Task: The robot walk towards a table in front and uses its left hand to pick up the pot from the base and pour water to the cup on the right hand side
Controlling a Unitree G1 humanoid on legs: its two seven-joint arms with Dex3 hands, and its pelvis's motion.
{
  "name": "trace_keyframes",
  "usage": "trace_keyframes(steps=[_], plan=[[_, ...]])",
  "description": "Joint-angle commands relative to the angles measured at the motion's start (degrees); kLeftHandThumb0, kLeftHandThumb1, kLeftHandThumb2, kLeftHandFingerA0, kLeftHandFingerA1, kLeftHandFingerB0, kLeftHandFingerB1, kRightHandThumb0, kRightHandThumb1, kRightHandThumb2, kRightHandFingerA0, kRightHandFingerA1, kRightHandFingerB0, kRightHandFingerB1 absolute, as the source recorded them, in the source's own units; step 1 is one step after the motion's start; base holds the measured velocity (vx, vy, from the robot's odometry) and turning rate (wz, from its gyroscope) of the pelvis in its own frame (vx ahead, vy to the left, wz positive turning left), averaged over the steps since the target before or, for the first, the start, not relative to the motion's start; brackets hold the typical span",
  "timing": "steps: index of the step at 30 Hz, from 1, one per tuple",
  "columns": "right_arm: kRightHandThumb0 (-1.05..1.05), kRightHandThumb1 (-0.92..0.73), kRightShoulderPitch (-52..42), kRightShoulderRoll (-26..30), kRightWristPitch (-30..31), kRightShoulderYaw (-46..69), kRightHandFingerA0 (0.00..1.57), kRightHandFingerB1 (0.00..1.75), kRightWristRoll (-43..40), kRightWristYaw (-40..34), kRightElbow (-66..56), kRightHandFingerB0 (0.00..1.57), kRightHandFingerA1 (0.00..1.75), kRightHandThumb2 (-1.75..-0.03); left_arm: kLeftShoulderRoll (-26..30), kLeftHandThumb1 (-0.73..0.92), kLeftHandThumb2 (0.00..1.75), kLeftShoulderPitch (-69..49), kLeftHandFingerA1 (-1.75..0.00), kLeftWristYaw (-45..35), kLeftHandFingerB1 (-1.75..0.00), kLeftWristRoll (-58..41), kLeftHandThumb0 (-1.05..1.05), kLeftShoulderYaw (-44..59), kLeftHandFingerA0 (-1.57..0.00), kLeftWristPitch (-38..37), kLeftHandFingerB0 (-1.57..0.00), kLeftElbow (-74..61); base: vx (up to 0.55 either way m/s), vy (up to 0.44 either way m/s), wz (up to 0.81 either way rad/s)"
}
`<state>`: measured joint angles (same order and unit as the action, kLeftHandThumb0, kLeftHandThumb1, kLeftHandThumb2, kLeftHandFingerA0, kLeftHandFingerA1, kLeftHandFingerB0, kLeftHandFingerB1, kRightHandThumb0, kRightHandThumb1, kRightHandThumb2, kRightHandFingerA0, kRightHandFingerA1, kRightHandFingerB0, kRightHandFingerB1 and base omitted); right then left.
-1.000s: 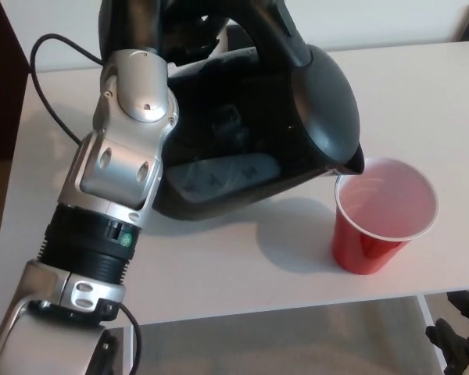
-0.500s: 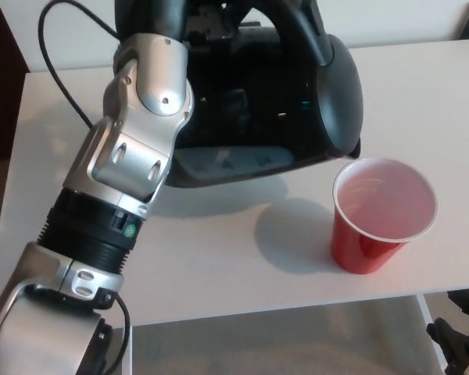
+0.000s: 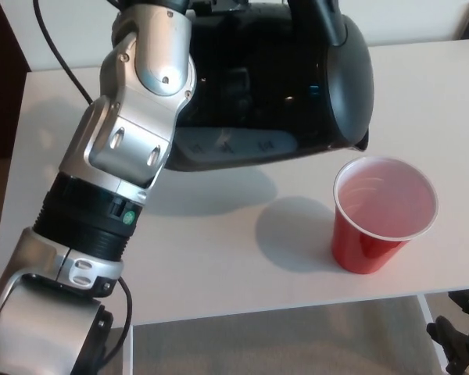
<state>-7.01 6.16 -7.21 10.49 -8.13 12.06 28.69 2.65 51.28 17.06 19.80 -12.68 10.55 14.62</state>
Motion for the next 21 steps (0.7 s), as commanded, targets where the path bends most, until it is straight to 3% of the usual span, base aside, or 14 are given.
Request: trace_keyframes(steps=[1, 6, 7, 8, 10, 11, 20, 21], plan=[[-0.58, -0.73, 0.1, 0.8, 0.3, 0.4, 0.38, 0.35, -0.4, 0.3, 0.5, 0.20, 0.45, -0.61, 1.4, 0.41, 0.79, 3.8, -1.43, 0.3, -1.31, 2.7, -0.31, 0.8, -1.21, -2.4, -0.99, -1.0, 0.00, 0.000, 0.00], [-0.59, -0.74, 0.2, 0.7, 0.3, 0.5, 0.38, 0.35, -0.4, 0.1, 0.7, 0.19, 0.45, -0.61, 1.7, 0.40, 0.80, 4.1, -1.42, -0.4, -1.30, 2.2, -0.30, 0.9, -1.23, -3.3, -1.02, -0.8, 0.00, 0.000, 0.00], [-0.64, -0.59, 0.2, 0.7, 0.2, 0.4, 0.31, 0.45, -0.3, 0.0, 0.8, 0.14, 0.53, -0.87, 1.9, 0.57, 0.61, 4.0, -1.69, -0.9, -1.50, 1.9, -0.29, 0.8, -0.96, -3.8, -0.83, -0.7, 0.00, 0.000, 0.00], [-0.63, -0.59, 0.3, 0.6, 0.3, 0.4, 0.32, 0.45, -0.3, 0.0, 0.8, 0.15, 0.53, -0.87, 2.3, 0.57, 0.60, 3.9, -1.55, -1.6, -1.32, 1.7, -0.28, 0.5, -1.00, -4.8, -0.92, -0.4, 0.00, 0.000, 0.00], [-0.63, -0.59, 0.3, 0.6, 0.3, 0.4, 0.32, 0.45, -0.3, 0.0, 0.8, 0.15, 0.53, -0.87, 2.3, 0.57, 0.60, 3.8, -1.55, -1.8, -1.32, 1.8, -0.28, 0.4, -1.00, -5.0, -0.92, -0.2, 0.00, 0.000, 0.00], [-0.64, -0.59, 0.4, 0.6, 0.5, 0.3, 0.32, 0.45, -0.2, -0.1, 0.6, 0.15, 0.53, -0.87, 2.6, 0.55, 0.59, 3.6, -1.71, -1.6, -1.54, 2.2, -0.25, 0.0, -0.93, -6.1, -0.80, -0.1, 0.00, 0.000, 0.00], [-0.64, -0.59, 1.1, 0.8, 1.0, 0.1, 0.30, 0.44, -0.1, 0.1, 0.9, 0.14, 0.53, -0.87, 4.4, 0.59, 0.57, 2.2, -1.75, -1.3, -1.69, 4.4, -0.26, -2.0, -0.90, -12.0, -0.71, 0.6, 0.00, 0.000, 0.00], [-0.63, -0.59, 0.9, 0.9, 1.2, 0.1, 0.31, 0.45, -0.1, 0.0, 0.2, 0.16, 0.53, -0.87, 5.3, 0.40, 0.82, 1.6, -1.41, -0.4, -1.29, 6.3, -0.33, -3.4, -1.23, -14.0, -1.01, 1.0, 0.00, 0.000, 0.00]])
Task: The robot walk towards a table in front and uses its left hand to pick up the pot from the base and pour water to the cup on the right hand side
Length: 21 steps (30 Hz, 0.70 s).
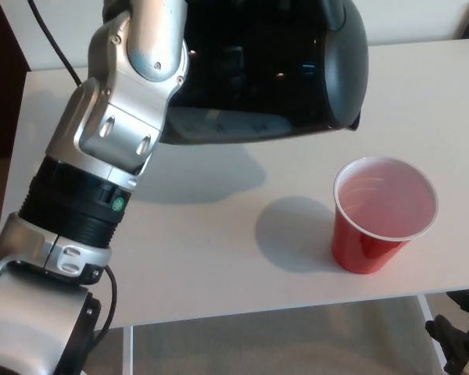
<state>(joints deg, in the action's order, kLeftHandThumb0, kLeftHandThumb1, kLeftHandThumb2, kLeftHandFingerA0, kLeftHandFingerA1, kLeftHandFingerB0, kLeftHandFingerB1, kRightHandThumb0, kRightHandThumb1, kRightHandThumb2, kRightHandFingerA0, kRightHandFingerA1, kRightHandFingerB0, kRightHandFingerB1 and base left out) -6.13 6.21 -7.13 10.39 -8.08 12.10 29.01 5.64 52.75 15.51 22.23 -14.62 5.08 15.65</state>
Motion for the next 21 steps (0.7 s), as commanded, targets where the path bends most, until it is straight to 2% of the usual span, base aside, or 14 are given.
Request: trace_keyframes(steps=[1, 6, 7, 10, 12, 13, 15, 16, 19, 20, 21], plan=[[-0.64, -0.59, 0.0, 0.9, 1.2, 0.2, 0.31, 0.45, -0.2, 0.0, -0.3, 0.15, 0.53, -0.87, 2.4, 0.59, 0.57, -0.1, -1.75, 1.4, -1.69, 4.0, -0.28, -1.7, -0.91, -9.1, -0.70, 0.0, 0.00, 0.000, 0.00], [-0.66, -0.59, 0.2, 1.1, 0.9, -0.1, 0.32, 0.45, 0.4, -0.3, -0.2, 0.15, 0.53, -0.87, 2.6, 0.61, 0.57, -1.6, -1.75, 0.8, -1.72, 3.9, -0.28, -2.2, -0.88, -10.9, -0.64, -1.4, 0.00, 0.000, 0.00], [-0.61, -0.74, 0.2, 1.1, 0.7, -0.2, 0.38, 0.35, 0.5, -0.2, 0.1, 0.19, 0.44, -0.61, 2.6, 0.61, 0.57, -1.8, -1.75, 0.8, -1.74, 4.0, -0.28, -2.3, -0.87, -11.6, -0.63, -1.4, 0.00, 0.000, 0.00], [-0.60, -0.74, 0.3, 1.0, 1.1, 0.1, 0.39, 0.35, 0.0, 0.0, 0.1, 0.20, 0.44, -0.61, 3.1, 0.62, 0.57, -2.4, -1.75, 1.4, -1.75, 5.0, -0.25, -3.0, -0.82, -14.4, -0.59, -1.7, 0.00, 0.000, 0.00], [-0.60, -0.74, 0.4, 1.0, 0.9, 0.0, 0.39, 0.35, 0.2, -0.2, 0.4, 0.20, 0.44, -0.61, 2.9, 0.62, 0.57, -2.8, -1.75, 0.8, -1.75, 4.8, -0.26, -3.1, -0.82, -15.0, -0.59, -2.3, 0.00, 0.000, 0.00], [-0.64, -0.59, 0.8, 1.0, 0.9, 0.2, 0.31, 0.45, -0.2, 0.1, 0.7, 0.14, 0.53, -0.87, 2.9, 0.62, 0.57, -3.0, -1.75, 0.8, -1.75, 5.1, -0.27, -3.2, -0.83, -15.3, -0.60, -2.6, 0.00, 0.000, 0.00], [-0.64, -0.59, 1.2, 0.9, 1.1, 0.3, 0.32, 0.45, -0.4, 0.1, 0.9, 0.15, 0.53, -0.87, 2.8, 0.61, 0.57, -3.1, -1.75, 0.7, -1.75, 5.4, -0.27, -3.2, -0.84, -15.6, -0.62, -3.1, 0.00, 0.000, 0.00], [-0.59, -0.74, 1.4, 0.9, 0.9, 0.3, 0.38, 0.35, -0.3, 0.0, 1.2, 0.19, 0.45, -0.61, 2.8, 0.62, 0.57, -3.2, -1.75, 0.5, -1.75, 5.6, -0.27, -3.1, -0.84, -15.8, -0.62, -3.3, 0.00, 0.000, 0.00], [-0.59, -0.75, 0.8, 1.0, 1.0, -0.1, 0.38, 0.35, 0.4, -0.3, 0.6, 0.20, 0.44, -0.61, 2.5, 0.63, 0.57, -4.0, -1.75, 0.4, -1.75, 5.8, -0.26, -3.0, -0.82, -16.3, -0.60, -4.5, 0.00, 0.000, 0.00], [-0.64, -0.60, 0.9, 1.1, 0.6, -0.2, 0.31, 0.45, 0.5, -0.2, 1.1, 0.14, 0.52, -0.88, 2.3, 0.63, 0.57, -4.1, -1.75, 0.3, -1.75, 5.8, -0.26, -2.9, -0.82, -16.2, -0.59, -4.7, 0.00, 0.000, 0.00], [-0.64, -0.60, 0.9, 1.1, 0.5, -0.2, 0.31, 0.45, 0.6, -0.1, 1.3, 0.14, 0.52, -0.88, 2.3, 0.63, 0.57, -4.3, -1.75, 0.2, -1.75, 5.9, -0.26, -2.8, -0.82, -16.2, -0.59, -4.9, 0.00, 0.000, 0.00]])
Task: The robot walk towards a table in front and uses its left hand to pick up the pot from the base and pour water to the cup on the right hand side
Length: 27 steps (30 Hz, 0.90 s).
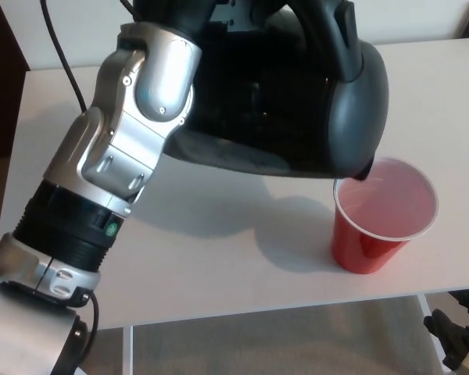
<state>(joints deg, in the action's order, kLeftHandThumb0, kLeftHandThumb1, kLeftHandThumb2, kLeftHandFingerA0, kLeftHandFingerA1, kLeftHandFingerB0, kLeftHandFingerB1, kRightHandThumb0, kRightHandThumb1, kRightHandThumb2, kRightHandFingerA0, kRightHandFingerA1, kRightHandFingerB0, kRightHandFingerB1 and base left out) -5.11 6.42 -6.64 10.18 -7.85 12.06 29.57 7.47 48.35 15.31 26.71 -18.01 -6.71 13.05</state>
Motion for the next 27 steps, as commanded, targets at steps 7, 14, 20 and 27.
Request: trace_keyframes(steps=[7, 14, 20, 27], plan=[[-0.64, -0.59, 0.0, 0.7, -0.2, 0.5, 0.31, 0.45, -0.2, 0.2, 1.5, 0.14, 0.53, -0.87, 0.1, 0.64, 0.57, 0.6, -1.75, -0.5, -1.75, 1.2, -0.26, 1.3, -0.81, -4.3, -0.58, -2.2, 0.00, 0.000, 0.00], [-0.66, -0.59, 0.1, 0.9, 0.0, 0.3, 0.30, 0.44, 0.1, 0.3, 1.8, 0.15, 0.52, -0.87, 0.0, 0.63, 0.58, 1.8, -1.75, -1.9, -1.75, 1.8, -0.26, 1.4, -0.88, -3.4, -0.61, -3.2, 0.00, 0.000, 0.00], [-0.66, -0.59, -0.3, 0.7, -0.6, 0.3, 0.31, 0.45, 0.6, -0.1, 2.2, 0.16, 0.52, -0.88, 2.0, 0.62, 0.58, 3.6, -1.75, -2.4, -1.75, 6.3, -0.27, -1.8, -0.89, -6.8, -0.61, -2.7, 0.00, 0.000, 0.00], [-0.64, -0.60, 0.2, 0.9, -0.3, 0.2, 0.31, 0.45, 0.7, 0.0, 1.7, 0.15, 0.53, -0.88, 6.5, 0.38, 0.79, 9.4, -1.41, 4.4, -1.27, 16.6, -0.34, -7.3, -1.20, -14.9, -0.96, 2.1, 0.00, 0.000, 0.00]])
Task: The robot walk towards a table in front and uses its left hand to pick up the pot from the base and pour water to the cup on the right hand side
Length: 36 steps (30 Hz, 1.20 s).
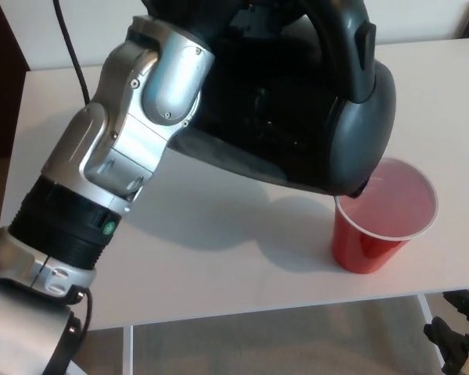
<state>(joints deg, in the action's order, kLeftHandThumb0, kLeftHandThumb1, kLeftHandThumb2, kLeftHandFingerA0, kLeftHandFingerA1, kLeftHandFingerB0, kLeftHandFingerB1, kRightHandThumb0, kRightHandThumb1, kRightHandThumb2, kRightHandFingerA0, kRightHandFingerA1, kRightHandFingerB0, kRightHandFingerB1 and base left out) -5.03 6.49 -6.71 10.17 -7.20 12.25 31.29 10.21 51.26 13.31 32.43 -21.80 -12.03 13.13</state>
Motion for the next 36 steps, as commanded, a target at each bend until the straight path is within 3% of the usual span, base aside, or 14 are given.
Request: trace_keyframes(steps=[1, 3, 4, 8, 9, 12, 16, 17, 19, 27, 28, 30, 35, 36], plan=[[-0.64, -0.60, 0.2, 0.9, -0.6, 0.2, 0.31, 0.45, 0.1, -0.2, 0.2, 0.15, 0.53, -0.88, 4.3, 0.38, 0.79, 7.0, -1.41, 6.4, -1.27, 11.5, -0.34, -4.1, -1.20, -10.1, -0.96, 2.3, 0.00, 0.000, 0.00], [-0.64, -0.60, 0.1, 0.9, -0.3, 0.2, 0.30, 0.45, -0.1, 0.1, 0.0, 0.14, 0.52, -0.88, 5.7, 0.54, 0.56, 9.0, -1.75, 8.2, -1.18, 14.0, -0.28, -6.3, -0.90, -12.9, -0.88, 4.2, 0.00, 0.000, 0.00], [-0.64, -0.60, -0.1, 0.9, -0.1, 0.2, 0.30, 0.45, -0.2, 0.2, -0.4, 0.15, 0.52, -0.88, 6.3, 0.42, 0.86, 10.0, -1.35, 10.1, -0.97, 16.0, -0.29, -7.7, -1.25, -14.4, -0.92, 5.4, 0.00, 0.000, 0.00], [-0.66, -0.60, -0.3, 1.0, -0.4, 0.0, 0.30, 0.45, 0.1, 0.2, -0.5, 0.15, 0.53, -0.88, 6.5, 0.37, 0.84, 11.9, -1.36, 15.7, -0.85, 18.8, -0.28, -10.4, -1.27, -16.6, -0.90, 8.5, 0.00, 0.000, 0.00], [-0.61, -0.73, -0.2, 0.9, -0.1, 0.1, 0.38, 0.35, -0.1, 0.2, -0.6, 0.20, 0.43, -0.61, 6.5, 0.48, 0.58, 12.3, -1.68, 17.1, -0.69, 19.7, -0.32, -11.1, -1.02, -16.7, -0.99, 9.1, 0.00, 0.000, 0.00], [-0.65, -0.60, -0.2, 1.1, 0.2, -0.1, 0.30, 0.45, 0.1, 0.3, -0.9, 0.14, 0.52, -0.88, 7.0, 0.55, 0.58, 13.7, -1.75, 19.2, -1.11, 22.9, -0.30, -13.3, -0.99, -16.0, -0.90, 10.0, 0.00, 0.000, 0.00], [-0.65, -0.59, 0.0, 1.0, 0.4, 0.0, 0.30, 0.45, -0.2, 0.4, -1.0, 0.15, 0.52, -0.87, 6.7, 0.50, 0.60, 14.6, -1.72, 21.2, -0.87, 23.4, -0.30, -14.3, -1.04, -16.1, -0.95, 11.2, 0.00, 0.000, 0.00], [-0.65, -0.60, -0.1, 1.1, 0.6, 0.0, 0.30, 0.45, -0.2, 0.4, -1.2, 0.14, 0.52, -0.87, 6.8, 0.36, 0.83, 14.9, -1.38, 21.8, -0.87, 23.9, -0.29, -14.7, -1.31, -15.9, -0.90, 11.4, 0.00, 0.000, 0.00], [-0.66, -0.59, 0.0, 1.1, 0.6, 0.0, 0.30, 0.45, -0.2, 0.4, -1.3, 0.15, 0.52, -0.88, 6.7, 0.47, 0.60, 15.4, -1.72, 23.0, -0.86, 24.5, -0.30, -15.1, -1.06, -16.2, -0.96, 12.0, 0.00, 0.000, 0.00], [-0.64, -0.60, -0.3, 1.2, 0.5, -0.3, 0.30, 0.45, 0.3, 0.2, -1.7, 0.15, 0.52, -0.88, 7.4, 0.50, 0.55, 17.1, -1.62, 25.9, -0.78, 27.4, -0.33, -16.5, -1.09, -17.1, -0.97, 13.3, 0.00, 0.000, 0.00], [-0.60, -0.74, -0.5, 1.2, 0.3, -0.3, 0.38, 0.35, 0.3, 0.2, -1.4, 0.20, 0.44, -0.61, 7.6, 0.48, 0.58, 17.2, -1.62, 26.2, -0.78, 28.2, -0.33, -16.8, -1.09, -16.9, -0.97, 13.1, 0.00, 0.000, 0.00], [-0.62, -0.73, -0.3, 1.2, 0.0, -0.1, 0.39, 0.36, 0.1, 0.4, -0.9, 0.20, 0.45, -0.61, 7.5, 0.48, 0.58, 17.2, -1.62, 26.5, -0.77, 28.3, -0.33, -16.7, -1.09, -16.9, -0.98, 13.3, 0.00, 0.000, 0.00], [-0.61, -0.74, -0.3, 1.4, 0.3, -0.2, 0.38, 0.35, 0.0, 0.6, -1.4, 0.20, 0.44, -0.61, 7.5, 0.48, 0.57, 17.5, -1.58, 26.7, -0.74, 28.9, -0.33, -16.4, -1.10, -17.5, -0.98, 13.8, 0.00, 0.000, 0.00], [-0.65, -0.59, -0.5, 1.4, 0.3, -0.3, 0.31, 0.45, 0.0, 0.7, -1.6, 0.15, 0.53, -0.87, 7.3, 0.51, 0.55, 17.3, -1.61, 26.9, -0.83, 29.0, -0.32, -16.1, -1.10, -17.2, -0.98, 13.7, 0.00, 0.000, 0.00]])
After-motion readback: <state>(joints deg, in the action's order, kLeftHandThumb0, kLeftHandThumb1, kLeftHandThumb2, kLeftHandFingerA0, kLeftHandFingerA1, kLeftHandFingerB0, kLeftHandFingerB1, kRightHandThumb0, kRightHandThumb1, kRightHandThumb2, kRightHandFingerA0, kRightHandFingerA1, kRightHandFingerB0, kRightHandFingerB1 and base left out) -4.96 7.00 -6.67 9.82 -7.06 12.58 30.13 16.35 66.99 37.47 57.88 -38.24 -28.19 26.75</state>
